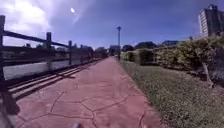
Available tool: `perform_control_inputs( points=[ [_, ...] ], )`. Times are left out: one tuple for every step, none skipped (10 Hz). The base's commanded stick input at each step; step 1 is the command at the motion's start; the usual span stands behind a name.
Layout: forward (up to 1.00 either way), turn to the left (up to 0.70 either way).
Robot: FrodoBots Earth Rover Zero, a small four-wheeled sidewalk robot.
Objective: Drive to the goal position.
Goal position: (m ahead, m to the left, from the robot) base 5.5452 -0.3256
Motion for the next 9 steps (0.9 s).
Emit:
perform_control_inputs(
  points=[
    [0.70, 0.00],
    [0.70, 0.00],
    [0.70, 0.00],
    [0.70, 0.00],
    [0.70, 0.00],
    [0.70, 0.00],
    [0.70, 0.00],
    [0.70, 0.00],
    [0.70, 0.00]
  ],
)
